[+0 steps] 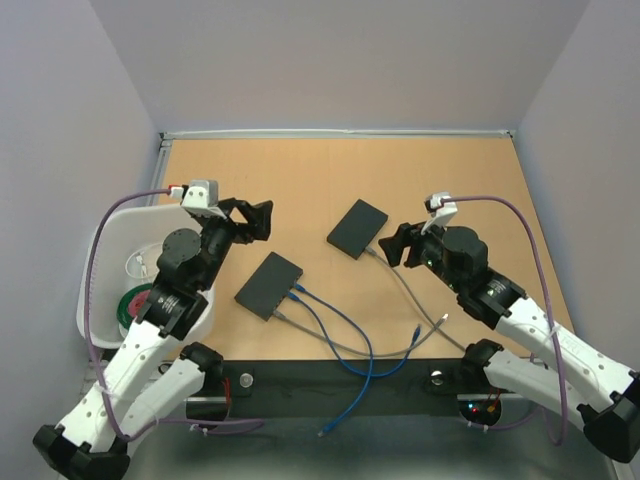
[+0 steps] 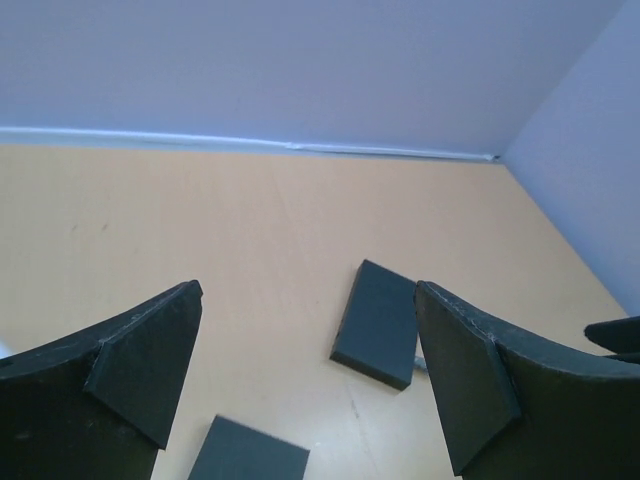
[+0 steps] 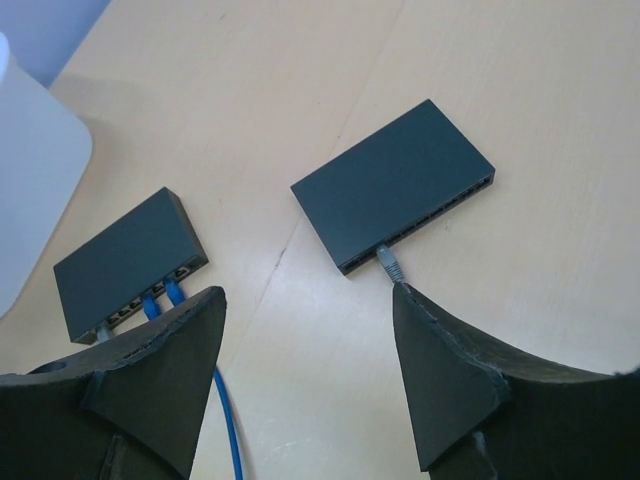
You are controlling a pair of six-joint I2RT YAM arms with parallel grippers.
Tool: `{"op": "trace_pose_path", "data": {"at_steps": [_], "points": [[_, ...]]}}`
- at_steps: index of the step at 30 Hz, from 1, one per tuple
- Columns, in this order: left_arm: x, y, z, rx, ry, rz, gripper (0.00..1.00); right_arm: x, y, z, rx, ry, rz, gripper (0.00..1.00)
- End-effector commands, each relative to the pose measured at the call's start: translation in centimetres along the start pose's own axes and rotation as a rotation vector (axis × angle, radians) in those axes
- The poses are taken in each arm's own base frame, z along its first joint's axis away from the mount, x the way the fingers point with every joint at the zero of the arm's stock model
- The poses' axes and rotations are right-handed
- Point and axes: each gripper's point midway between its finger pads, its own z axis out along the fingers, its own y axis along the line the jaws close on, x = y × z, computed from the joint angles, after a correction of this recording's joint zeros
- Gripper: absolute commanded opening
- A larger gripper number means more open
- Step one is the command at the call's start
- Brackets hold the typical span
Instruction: Insert the plug into the switch port
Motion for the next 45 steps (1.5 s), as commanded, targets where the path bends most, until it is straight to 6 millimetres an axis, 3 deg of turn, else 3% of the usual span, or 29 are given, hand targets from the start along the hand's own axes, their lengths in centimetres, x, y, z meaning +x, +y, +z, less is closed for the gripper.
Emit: {"op": "trace_pose_path", "data": {"at_steps": [1, 4, 8, 12, 16, 18, 19, 22, 24, 31, 45], "points": [[0.4, 3.4, -2.6, -0.178, 0.053, 0.041, 0.99, -0.6, 0.5, -0.6, -0.025, -0.031, 0.023, 0.73], [-0.4, 4.2, -4.1, -0.221, 0.071, 0.086, 0.99, -0.2, 0.7, -1.0, -0.033, -0.019, 0.044, 0.75], [0.6, 4.7, -5.8, -0.207, 0.075, 0.118, 0.99, -0.1, 1.0, -1.5, -0.027, 0.035, 0.099, 0.76], [-0.6, 4.5, -6.8, -0.187, 0.020, 0.109, 0.99, 0.2, 2.3, -2.3, -0.073, 0.117, 0.110, 0.81], [-0.7, 4.0, -6.7, -0.155, 0.015, 0.119, 0.99, 0.9, 3.7, -3.8, -0.152, 0.182, 0.119, 0.83], [-0.5, 3.7, -6.7, -0.137, 0.024, 0.122, 0.99, 1.9, 2.9, -4.6, -0.127, 0.202, 0.122, 0.92], [-0.5, 3.6, -6.7, -0.134, 0.024, 0.121, 0.99, 2.0, 2.4, -5.0, -0.111, 0.192, 0.122, 0.92], [-0.6, 3.3, -6.8, -0.116, 0.023, 0.122, 0.99, 0.7, 1.8, -5.9, -0.086, 0.117, 0.131, 0.96], [-0.7, 3.3, -6.8, -0.114, 0.016, 0.123, 0.99, 0.4, 0.8, -5.8, -0.032, 0.092, 0.143, 0.97], [-0.5, 3.2, -6.8, -0.108, 0.022, 0.126, 0.99, 1.6, 2.2, -5.3, -0.105, 0.167, 0.123, 0.97], [0.0, 3.2, -6.5, -0.104, 0.044, 0.130, 0.99, 1.1, 3.1, -6.1, -0.158, 0.143, 0.135, 0.98]]}}
